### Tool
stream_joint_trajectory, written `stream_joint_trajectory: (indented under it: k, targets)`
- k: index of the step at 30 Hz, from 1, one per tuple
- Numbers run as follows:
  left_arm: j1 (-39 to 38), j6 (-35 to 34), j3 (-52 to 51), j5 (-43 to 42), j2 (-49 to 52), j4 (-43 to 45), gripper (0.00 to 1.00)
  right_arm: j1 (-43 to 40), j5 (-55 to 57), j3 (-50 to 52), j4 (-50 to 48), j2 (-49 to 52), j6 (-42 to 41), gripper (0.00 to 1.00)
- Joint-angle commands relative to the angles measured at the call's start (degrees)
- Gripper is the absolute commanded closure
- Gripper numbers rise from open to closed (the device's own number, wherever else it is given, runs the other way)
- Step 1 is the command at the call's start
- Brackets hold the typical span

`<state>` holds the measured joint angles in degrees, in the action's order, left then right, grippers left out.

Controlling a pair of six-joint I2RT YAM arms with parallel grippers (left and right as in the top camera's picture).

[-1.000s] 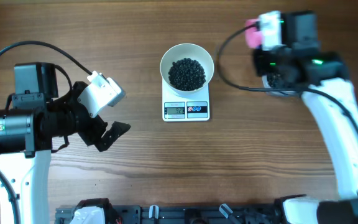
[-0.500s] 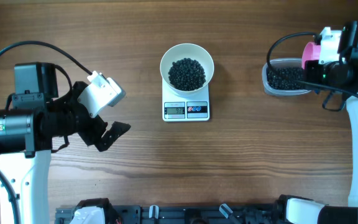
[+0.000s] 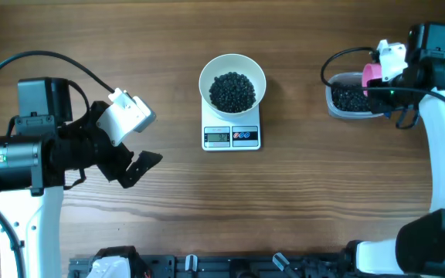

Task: Scoop item into bowl and weigh 150g on scale
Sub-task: 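Return the pink scoop with the right gripper to the bean tub, then dig the pink scoop into the tub beans and lift a scoopful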

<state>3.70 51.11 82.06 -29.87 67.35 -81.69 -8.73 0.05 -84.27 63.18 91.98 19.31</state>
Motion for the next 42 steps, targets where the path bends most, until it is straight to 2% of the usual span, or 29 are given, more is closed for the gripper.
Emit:
stream_joint_trajectory:
  k: [1, 18, 25, 31, 36, 42]
  targets:
    - [-0.22, -0.55, -0.31, 0.11, 0.15, -0.02, 0.0, -0.15, 0.33, -0.46, -0.2, 2.27, 3.04, 0.96]
    - [-0.22, -0.55, -0.31, 0.11, 0.15, -0.02, 0.0, -0.13, 7.82, -0.46, -2.69, 10.62, 2.67, 0.96]
    - [-0.22, -0.55, -0.31, 0.11, 0.15, -0.02, 0.0, -0.13, 16.7, -0.46, -4.02, 12.85, 0.15, 0.96]
    - [-0.22, -0.55, -0.31, 0.11, 0.15, -0.02, 0.0, -0.07, 16.24, -0.46, -3.78, 15.74, 0.26, 0.96]
    - [-0.22, -0.57, -0.31, 0.11, 0.15, -0.02, 0.0, 1.22, 8.13, -0.46, -3.3, 16.28, 3.17, 0.96]
    - [-0.22, -0.57, -0.31, 0.11, 0.15, -0.02, 0.0, 1.53, 3.65, -0.48, -2.19, 16.24, 3.21, 0.96]
